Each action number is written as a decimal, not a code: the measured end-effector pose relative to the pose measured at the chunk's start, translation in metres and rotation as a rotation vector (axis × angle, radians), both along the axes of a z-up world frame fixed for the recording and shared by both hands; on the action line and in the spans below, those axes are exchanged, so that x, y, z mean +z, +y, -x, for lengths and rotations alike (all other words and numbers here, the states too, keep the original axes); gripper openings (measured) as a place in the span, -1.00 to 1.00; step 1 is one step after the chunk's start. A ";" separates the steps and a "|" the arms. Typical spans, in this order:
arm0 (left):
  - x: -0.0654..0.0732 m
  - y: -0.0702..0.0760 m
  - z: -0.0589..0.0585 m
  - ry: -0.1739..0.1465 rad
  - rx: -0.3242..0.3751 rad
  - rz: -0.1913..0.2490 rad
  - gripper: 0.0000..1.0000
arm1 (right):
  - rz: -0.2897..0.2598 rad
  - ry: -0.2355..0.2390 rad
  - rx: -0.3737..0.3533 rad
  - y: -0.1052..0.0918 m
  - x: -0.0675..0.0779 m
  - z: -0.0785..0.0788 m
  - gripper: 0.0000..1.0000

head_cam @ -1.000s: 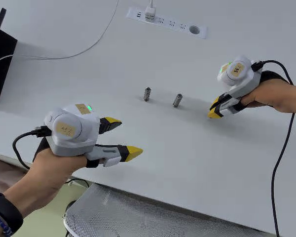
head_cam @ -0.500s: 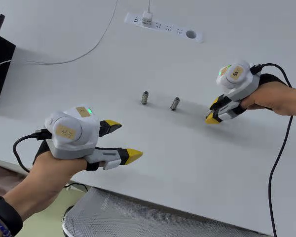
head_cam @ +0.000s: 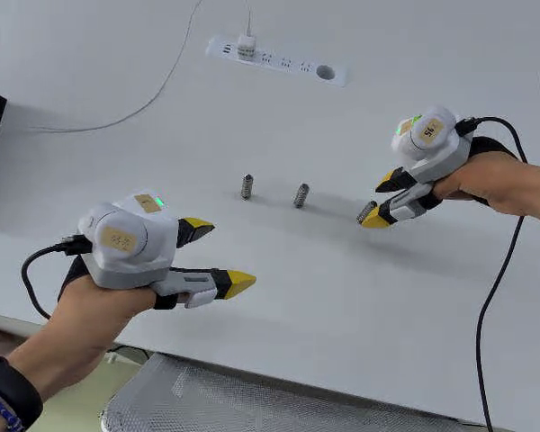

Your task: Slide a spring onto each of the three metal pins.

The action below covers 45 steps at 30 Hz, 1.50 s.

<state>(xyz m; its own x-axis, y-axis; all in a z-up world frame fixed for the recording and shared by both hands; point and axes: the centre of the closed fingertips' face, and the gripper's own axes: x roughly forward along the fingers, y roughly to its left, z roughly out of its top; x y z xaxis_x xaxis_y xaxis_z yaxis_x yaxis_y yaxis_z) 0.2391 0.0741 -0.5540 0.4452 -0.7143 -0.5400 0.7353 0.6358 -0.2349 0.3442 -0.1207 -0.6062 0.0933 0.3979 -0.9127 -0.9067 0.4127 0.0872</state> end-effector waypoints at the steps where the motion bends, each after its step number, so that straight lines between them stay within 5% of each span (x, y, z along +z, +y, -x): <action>1: 0.000 0.000 -0.002 0.001 0.002 0.000 0.23 | -0.009 0.003 -0.013 -0.002 0.001 0.001 -0.05; 22: 0.004 0.005 -0.026 0.002 0.037 0.026 0.23 | -0.183 -0.106 -0.308 -0.023 0.019 0.031 0.26; 31: 0.007 0.010 -0.027 0.004 0.052 0.025 0.24 | -0.282 -0.150 -0.448 -0.025 0.029 0.047 0.40; 45: 0.007 0.016 -0.026 0.007 0.075 0.017 0.25 | -0.376 -0.199 -0.555 -0.024 0.037 0.071 0.53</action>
